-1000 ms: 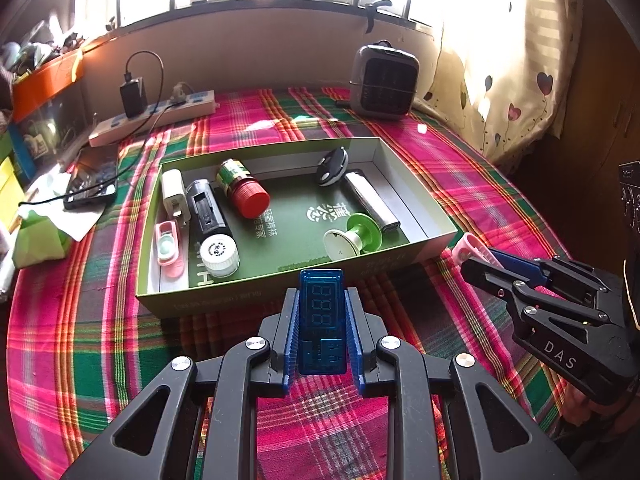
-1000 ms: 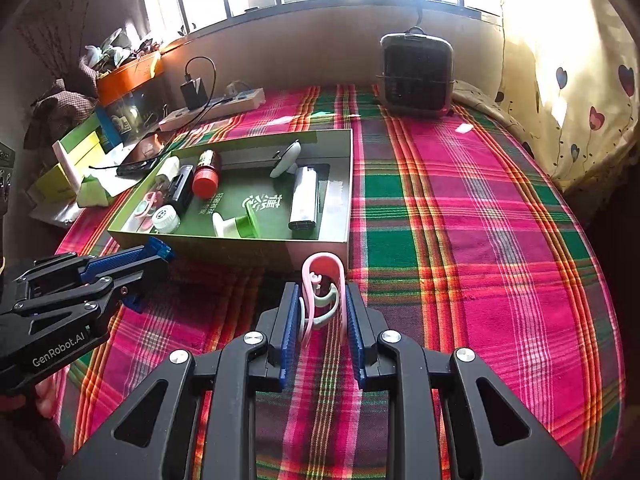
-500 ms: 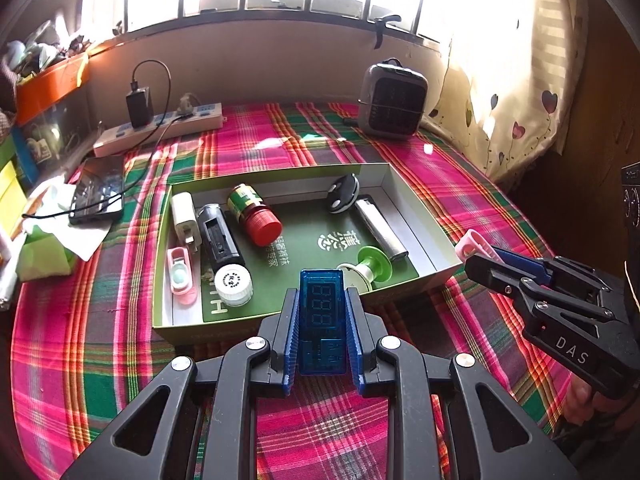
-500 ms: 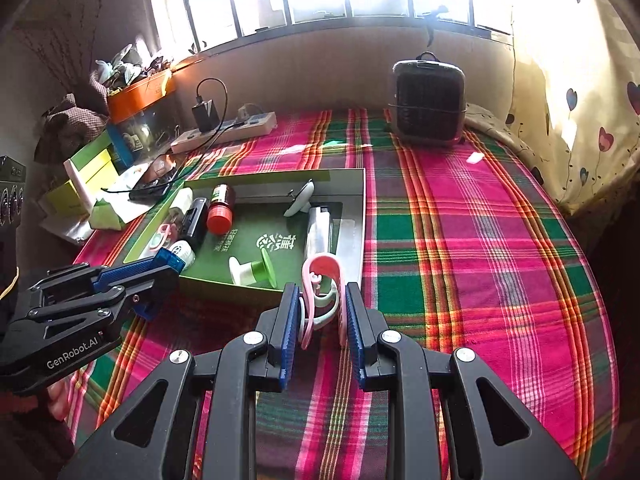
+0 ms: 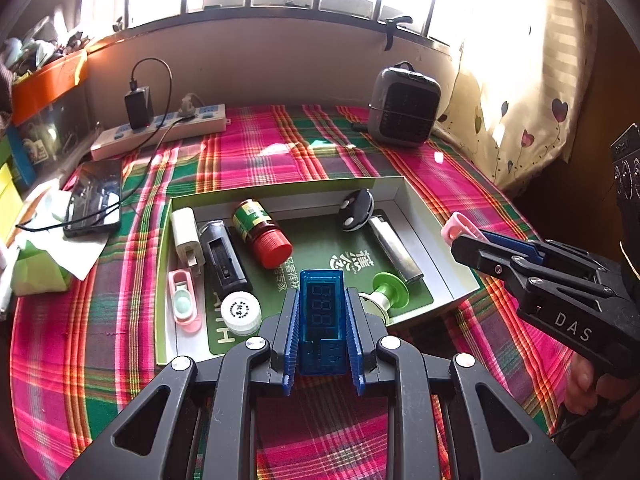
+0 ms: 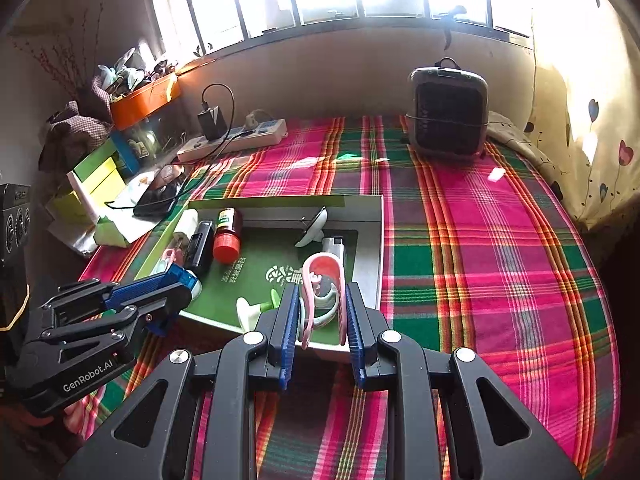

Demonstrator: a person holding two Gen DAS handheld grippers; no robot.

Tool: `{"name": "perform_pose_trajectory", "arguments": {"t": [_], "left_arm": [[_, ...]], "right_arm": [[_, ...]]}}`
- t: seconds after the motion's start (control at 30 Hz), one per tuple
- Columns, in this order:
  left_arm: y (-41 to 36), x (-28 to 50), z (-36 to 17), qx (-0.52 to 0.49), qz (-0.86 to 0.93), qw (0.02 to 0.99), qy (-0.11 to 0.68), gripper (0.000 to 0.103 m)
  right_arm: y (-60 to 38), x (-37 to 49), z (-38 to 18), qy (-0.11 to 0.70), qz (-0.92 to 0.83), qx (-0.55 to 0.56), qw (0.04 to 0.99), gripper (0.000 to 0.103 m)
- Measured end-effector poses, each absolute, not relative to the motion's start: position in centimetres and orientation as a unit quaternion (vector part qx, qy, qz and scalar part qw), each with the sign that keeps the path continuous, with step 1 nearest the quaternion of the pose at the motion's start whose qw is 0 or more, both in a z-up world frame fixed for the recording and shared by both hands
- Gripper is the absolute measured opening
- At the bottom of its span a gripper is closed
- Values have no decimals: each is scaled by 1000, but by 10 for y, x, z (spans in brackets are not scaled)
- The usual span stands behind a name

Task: Organize rigid objects
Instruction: 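Lift and carry the blue tester with the left gripper while the right carries the pink clip over the box, then lower and release the blue tester with the left gripper while the right releases the pink clip in the box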

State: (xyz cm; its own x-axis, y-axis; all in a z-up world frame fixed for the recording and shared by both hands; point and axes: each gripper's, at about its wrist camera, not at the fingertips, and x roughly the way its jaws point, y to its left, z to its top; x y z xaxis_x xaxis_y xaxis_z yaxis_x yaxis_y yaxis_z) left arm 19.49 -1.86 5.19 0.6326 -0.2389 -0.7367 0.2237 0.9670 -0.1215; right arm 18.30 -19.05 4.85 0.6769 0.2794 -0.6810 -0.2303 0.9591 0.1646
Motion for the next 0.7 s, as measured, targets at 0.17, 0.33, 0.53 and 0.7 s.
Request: {"name": "perform_pose_trajectory", "arguments": {"t": [0.17,0.33,0.53,0.7], "left_arm": [[-18,206,46,-13,-126,901,415,21],[-21,215,41,-12,-128,899,419,21],[-25,226,35,-10,-130,896,425,21],[-27,233,28,-7,-130,892,432,21]], "right_arm": [[-193,203,47,382,134,43,913,24],[-197,224,43,390,121,43,912,24],[-193,245,34,400,116,35,909,24],[-187,257,26,407,118,30,905,24]]}}
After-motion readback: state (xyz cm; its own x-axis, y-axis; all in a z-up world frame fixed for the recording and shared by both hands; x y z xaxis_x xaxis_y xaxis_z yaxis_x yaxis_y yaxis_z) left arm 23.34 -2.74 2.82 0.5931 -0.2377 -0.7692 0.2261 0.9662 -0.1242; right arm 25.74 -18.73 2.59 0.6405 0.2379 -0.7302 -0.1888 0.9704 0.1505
